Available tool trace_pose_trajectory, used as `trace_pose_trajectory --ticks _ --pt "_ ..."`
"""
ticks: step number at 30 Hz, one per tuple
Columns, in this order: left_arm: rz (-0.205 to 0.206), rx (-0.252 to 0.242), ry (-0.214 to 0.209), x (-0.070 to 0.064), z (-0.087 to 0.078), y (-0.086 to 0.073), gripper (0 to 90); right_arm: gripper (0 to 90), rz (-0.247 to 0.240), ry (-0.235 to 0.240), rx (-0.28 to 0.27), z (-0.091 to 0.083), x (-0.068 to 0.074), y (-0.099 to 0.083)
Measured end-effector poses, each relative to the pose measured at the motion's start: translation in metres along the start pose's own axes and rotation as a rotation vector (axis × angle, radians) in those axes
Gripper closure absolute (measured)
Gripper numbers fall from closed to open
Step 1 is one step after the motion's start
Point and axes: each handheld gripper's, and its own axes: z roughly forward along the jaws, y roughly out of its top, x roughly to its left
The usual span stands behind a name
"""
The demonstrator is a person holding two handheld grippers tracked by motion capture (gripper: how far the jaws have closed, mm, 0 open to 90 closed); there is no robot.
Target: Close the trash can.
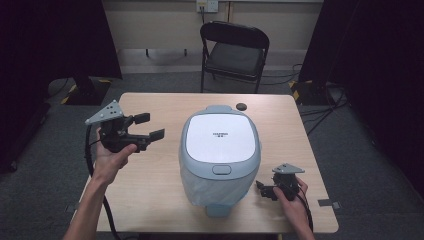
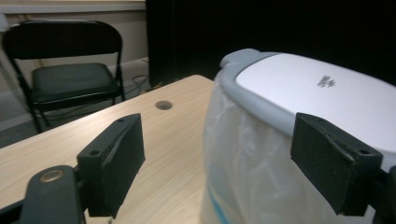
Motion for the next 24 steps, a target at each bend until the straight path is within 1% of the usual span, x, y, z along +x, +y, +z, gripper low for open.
trace_pose_trajectory --ticks 1,2,3,4,5,6,7,8,11,13,14,15,16,17,18,20,22,24 --pt "-0.006 -0.005 -0.005 0.002 -0.002 -0.002 15.7 12.3 0.002 0.001 0.002 0.0 0.0 0.0" --pt "-0.014 -0.003 0.005 0.004 -0.004 -0.003 15.9 12.3 0.002 0.001 0.001 0.0 0.0 0.0" --pt "-0.014 -0.003 0.005 0.004 -0.004 -0.003 15.9 12.3 0.002 0.001 0.001 0.0 0.0 0.0" --pt "-0.013 -0.006 0.014 0.007 -0.007 -0.006 15.9 12.3 0.002 0.002 0.001 0.0 0.0 0.0" --pt "-0.017 -0.005 0.013 0.009 -0.009 -0.008 15.8 12.3 0.002 0.002 0.001 0.0 0.0 0.0" --pt "-0.016 -0.004 0.019 0.011 -0.011 -0.01 15.7 12.3 0.002 0.002 0.001 0.0 0.0 0.0" --pt "-0.01 0.003 0.039 0.014 -0.014 -0.014 15.7 12.3 0.002 0.002 0.001 0.0 0.0 0.0" --pt "-0.016 0.006 0.045 0.015 -0.015 -0.017 15.8 12.3 0.002 0.002 0.001 0.0 0.0 0.0" --pt "-0.004 0.015 0.044 0.02 -0.02 -0.027 15.7 12.3 0.002 0.002 0.001 0.0 0.0 0.0" --pt "-0.021 0.052 0.074 0.024 -0.022 -0.034 15.9 12.3 0.002 0.002 0.001 0.0 0.0 0.0" --pt "-0.025 0.062 0.098 0.026 -0.023 -0.039 16.4 12.3 0.0 0.001 0.0 0.0 0.0 0.0" --pt "-0.034 0.061 0.113 0.027 -0.024 -0.042 17.4 12.3 0.002 0.001 0.002 0.0 0.0 0.0" --pt "-0.046 0.057 0.122 0.029 -0.024 -0.046 17.5 12.3 0.002 0.001 0.001 0.0 0.0 0.0" --pt "-0.067 0.054 0.117 0.032 -0.024 -0.051 17.5 12.3 0.002 0.002 0.001 0.0 0.0 0.0" --pt "-0.075 0.059 0.12 0.033 -0.024 -0.054 17.5 12.3 0.0 0.001 0.0 0.0 0.0 0.0" --pt "-0.078 0.084 0.148 0.036 -0.024 -0.062 17.5 12.3 0.0 0.001 0.0 0.0 0.0 0.0" --pt "-0.09 0.1 0.154 0.04 -0.023 -0.071 17.5 12.3 0.002 0.002 0.001 0.0 0.0 0.0" --pt "-0.096 0.126 0.182 0.042 -0.023 -0.078 17.5 12.3 0.002 0.002 0.001 0.0 0.0 0.0"
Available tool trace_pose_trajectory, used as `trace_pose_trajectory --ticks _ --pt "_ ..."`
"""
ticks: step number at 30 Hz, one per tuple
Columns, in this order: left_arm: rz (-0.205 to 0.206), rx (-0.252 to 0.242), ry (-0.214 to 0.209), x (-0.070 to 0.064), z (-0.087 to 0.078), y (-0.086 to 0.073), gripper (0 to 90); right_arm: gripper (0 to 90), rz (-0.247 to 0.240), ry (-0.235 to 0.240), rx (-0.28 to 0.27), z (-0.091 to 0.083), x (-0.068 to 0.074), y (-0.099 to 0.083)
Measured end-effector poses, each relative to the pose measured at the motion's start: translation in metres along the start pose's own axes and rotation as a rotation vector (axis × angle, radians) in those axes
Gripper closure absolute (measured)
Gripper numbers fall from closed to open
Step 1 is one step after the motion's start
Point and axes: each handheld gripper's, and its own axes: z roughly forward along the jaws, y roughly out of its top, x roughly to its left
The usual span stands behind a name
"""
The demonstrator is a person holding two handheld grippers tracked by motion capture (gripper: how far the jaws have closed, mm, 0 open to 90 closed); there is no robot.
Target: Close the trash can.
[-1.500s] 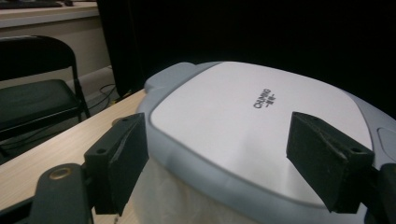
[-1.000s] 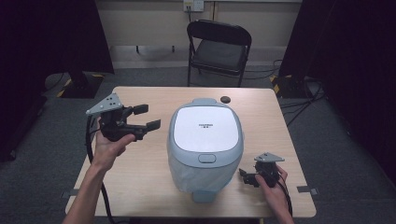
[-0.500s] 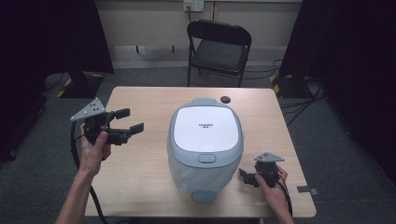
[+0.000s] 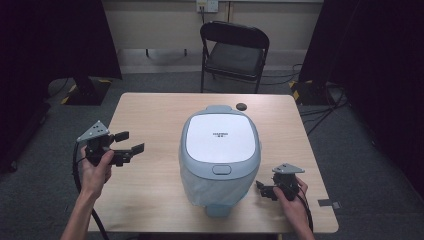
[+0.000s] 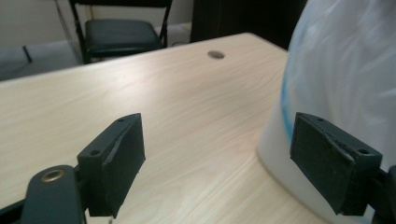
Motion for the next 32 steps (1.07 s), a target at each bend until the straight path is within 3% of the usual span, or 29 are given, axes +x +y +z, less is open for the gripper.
trace_pose_trajectory --ticks 6,10,12,15,21,24,27,32 --pt "0.001 0.073 0.032 0.008 0.003 -0.024 17.7 12.3 -0.002 -0.001 -0.002 0.0 0.0 0.0" --pt "-0.03 0.097 0.045 0.01 0.007 -0.042 17.8 12.3 0.0 0.0 0.0 0.0 0.0 0.0" --pt "-0.015 0.156 0.077 0.008 0.015 -0.06 17.8 12.3 -0.002 -0.001 -0.002 0.0 0.0 0.0" --pt "-0.037 0.196 0.084 0.008 0.022 -0.075 17.8 12.3 0.0 -0.001 0.0 0.0 0.0 0.0" --pt "-0.008 0.348 0.115 0.011 0.039 -0.102 17.8 12.3 0.001 -0.001 0.001 0.0 0.0 0.0" --pt "0.006 0.379 0.121 0.008 0.042 -0.113 17.6 12.3 -0.002 -0.002 -0.001 0.0 0.0 0.0" --pt "0.051 0.319 0.155 0.003 0.044 -0.123 12.5 12.3 -0.002 -0.002 -0.001 0.0 0.0 0.0" --pt "0.051 0.316 0.152 0.003 0.046 -0.123 8.0 12.4 -0.002 -0.003 -0.001 0.0 0.0 0.0"
